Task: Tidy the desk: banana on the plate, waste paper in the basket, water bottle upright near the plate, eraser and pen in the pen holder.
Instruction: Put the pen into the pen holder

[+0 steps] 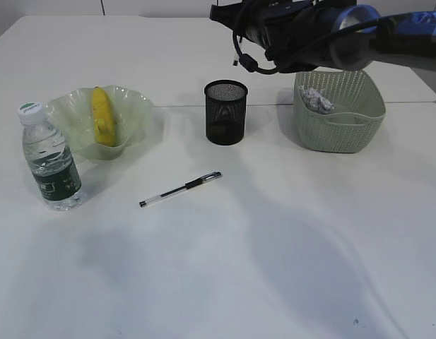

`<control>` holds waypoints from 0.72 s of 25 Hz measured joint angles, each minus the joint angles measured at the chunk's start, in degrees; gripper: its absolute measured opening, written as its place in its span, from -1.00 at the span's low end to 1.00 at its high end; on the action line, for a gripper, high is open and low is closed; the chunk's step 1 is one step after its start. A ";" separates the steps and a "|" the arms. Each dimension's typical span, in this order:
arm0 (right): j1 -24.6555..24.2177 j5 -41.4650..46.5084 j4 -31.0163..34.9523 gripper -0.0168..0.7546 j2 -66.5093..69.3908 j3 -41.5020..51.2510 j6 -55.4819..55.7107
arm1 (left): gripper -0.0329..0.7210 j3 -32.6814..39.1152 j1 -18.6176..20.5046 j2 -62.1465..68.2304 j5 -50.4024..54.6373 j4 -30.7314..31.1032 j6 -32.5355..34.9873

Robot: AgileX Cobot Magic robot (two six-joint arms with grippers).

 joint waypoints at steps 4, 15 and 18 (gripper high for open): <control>-0.14 -1.90 -0.09 -0.81 1.57 -1.29 0.00 | 0.34 0.00 0.00 0.00 0.00 0.00 0.00; -0.14 -2.67 -0.37 -0.81 3.97 -1.51 0.13 | 0.34 0.00 0.00 0.00 -1.08 0.00 0.00; -0.14 -2.88 -0.37 -0.81 4.96 -1.51 0.13 | 0.34 0.00 0.00 0.00 -1.19 0.00 0.00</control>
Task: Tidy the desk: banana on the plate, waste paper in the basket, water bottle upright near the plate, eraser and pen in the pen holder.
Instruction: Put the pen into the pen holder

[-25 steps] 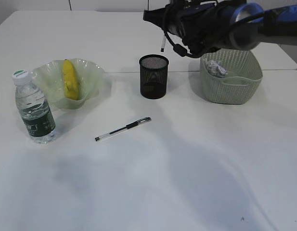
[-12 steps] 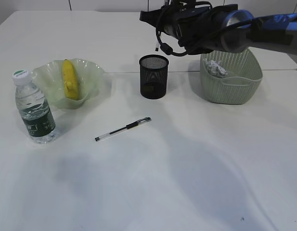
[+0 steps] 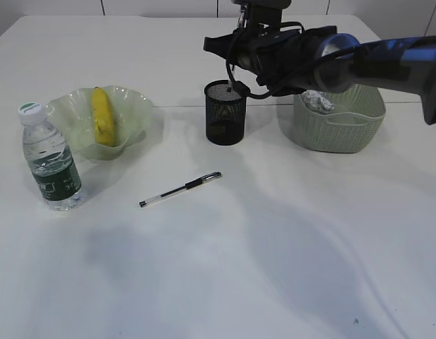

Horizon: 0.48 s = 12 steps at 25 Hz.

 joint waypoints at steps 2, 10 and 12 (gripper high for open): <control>0.00 -0.08 0.00 -0.81 0.24 0.00 0.00 | 0.34 0.00 0.00 0.00 -0.22 0.00 0.00; 0.00 -0.12 -0.13 -0.81 0.27 0.00 0.00 | 0.34 0.00 0.00 0.00 -0.34 0.00 0.00; 0.00 -0.12 -0.13 -0.81 0.37 0.00 0.00 | 0.33 0.00 0.00 0.00 -0.34 0.00 0.00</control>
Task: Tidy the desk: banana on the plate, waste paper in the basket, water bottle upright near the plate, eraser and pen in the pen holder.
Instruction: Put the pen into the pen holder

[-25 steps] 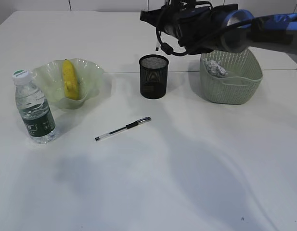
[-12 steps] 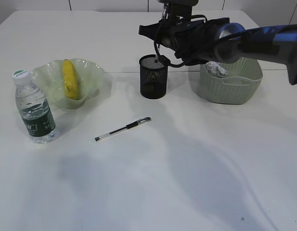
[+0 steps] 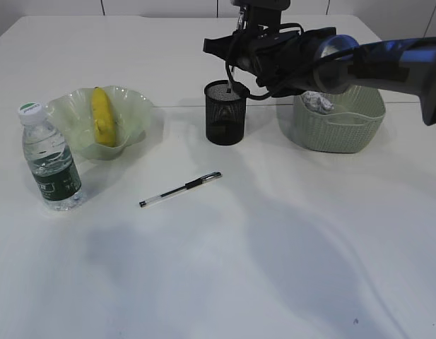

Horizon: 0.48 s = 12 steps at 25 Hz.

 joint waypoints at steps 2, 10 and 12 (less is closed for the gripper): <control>0.00 0.00 0.00 -0.81 0.26 0.00 0.00 | 0.33 0.00 0.00 0.00 0.00 0.00 0.00; 0.00 -0.09 0.00 -0.81 0.69 0.00 0.00 | 0.32 0.00 0.00 0.00 0.00 0.00 0.00; 0.00 0.16 0.00 -0.81 0.69 0.00 -0.19 | 0.32 0.00 0.00 0.00 0.00 0.00 0.00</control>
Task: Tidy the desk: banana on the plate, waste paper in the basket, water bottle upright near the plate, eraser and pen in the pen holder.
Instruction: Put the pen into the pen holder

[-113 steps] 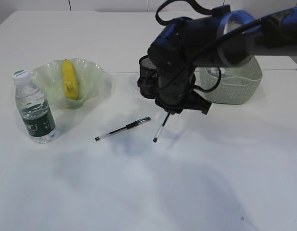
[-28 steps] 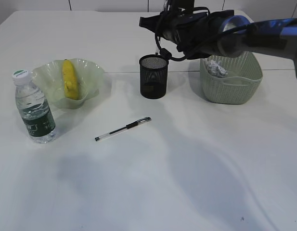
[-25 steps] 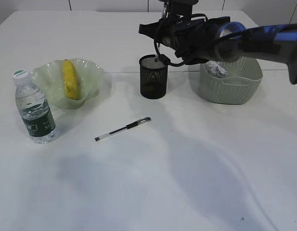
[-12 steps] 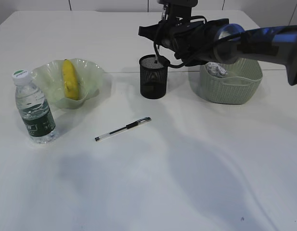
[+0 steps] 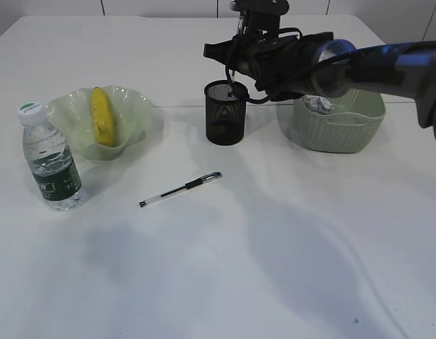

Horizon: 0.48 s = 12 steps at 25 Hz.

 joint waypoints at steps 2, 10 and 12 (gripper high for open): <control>0.00 0.25 0.00 -0.81 0.14 0.00 0.00 | 0.32 0.00 0.00 0.00 0.00 0.00 0.00; -0.09 1.42 0.00 -0.81 0.95 0.00 -1.49 | 0.32 0.00 0.00 0.00 0.00 0.00 0.00; -0.09 1.42 0.00 -0.81 1.22 0.00 -1.87 | 0.32 0.00 0.00 0.00 0.00 0.00 0.00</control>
